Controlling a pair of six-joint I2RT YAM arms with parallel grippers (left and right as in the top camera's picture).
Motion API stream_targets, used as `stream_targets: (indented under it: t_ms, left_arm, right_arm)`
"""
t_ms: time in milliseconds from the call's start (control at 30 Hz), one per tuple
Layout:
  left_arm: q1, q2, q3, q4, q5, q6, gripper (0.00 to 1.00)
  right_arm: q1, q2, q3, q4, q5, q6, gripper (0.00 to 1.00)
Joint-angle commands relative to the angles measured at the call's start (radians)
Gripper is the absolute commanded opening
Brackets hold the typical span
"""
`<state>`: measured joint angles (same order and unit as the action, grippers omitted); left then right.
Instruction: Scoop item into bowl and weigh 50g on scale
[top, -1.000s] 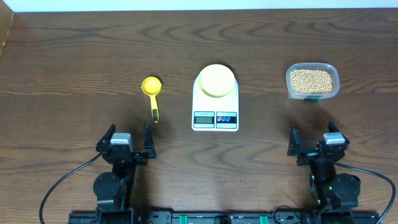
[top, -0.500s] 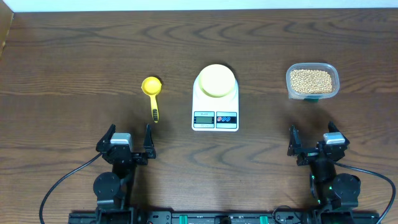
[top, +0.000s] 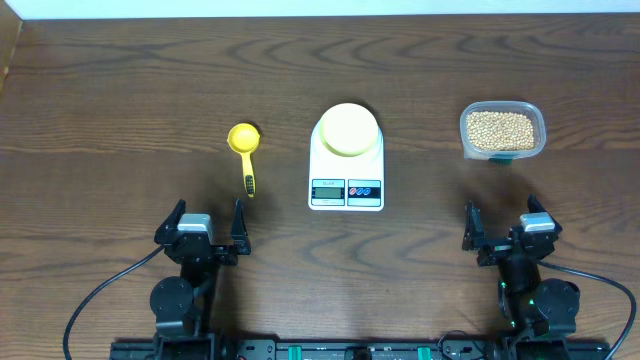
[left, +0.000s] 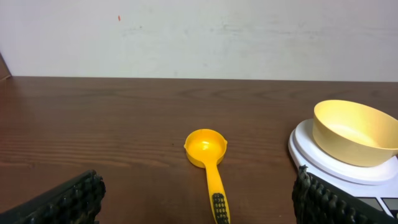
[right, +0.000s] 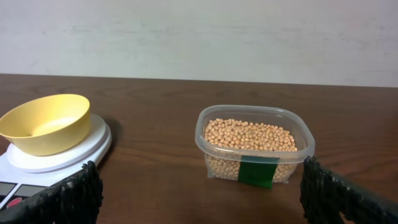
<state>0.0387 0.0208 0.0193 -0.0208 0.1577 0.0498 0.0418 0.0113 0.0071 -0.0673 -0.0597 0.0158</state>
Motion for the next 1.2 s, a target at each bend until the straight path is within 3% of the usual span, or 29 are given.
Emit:
stream_targets:
  t_ms: [0, 367, 700, 933, 1167]
  left_arm:
    - [0.005, 0.003, -0.015, -0.027, 0.002, 0.016, 0.98]
    - [0.005, 0.003, -0.015, 0.012, 0.003, 0.028, 0.98]
    - [0.005, 0.003, -0.011, 0.206, 0.033, 0.006, 0.98]
    - [0.005, 0.003, 0.065, 0.124, 0.033, -0.177, 0.98]
    - [0.005, 0.117, 0.319, -0.087, 0.032, -0.183, 0.98]
  right_arm:
    - [0.006, 0.0, -0.002, -0.004, 0.001, 0.013, 0.99]
    - [0.006, 0.0, -0.002, -0.004, 0.001, 0.013, 0.99]
    - [0.006, 0.0, -0.002, -0.004, 0.001, 0.013, 0.99]
    - [0.006, 0.0, -0.002, -0.004, 0.001, 0.013, 0.99]
    - [0.006, 0.0, -0.002, -0.004, 0.001, 0.013, 0.99]
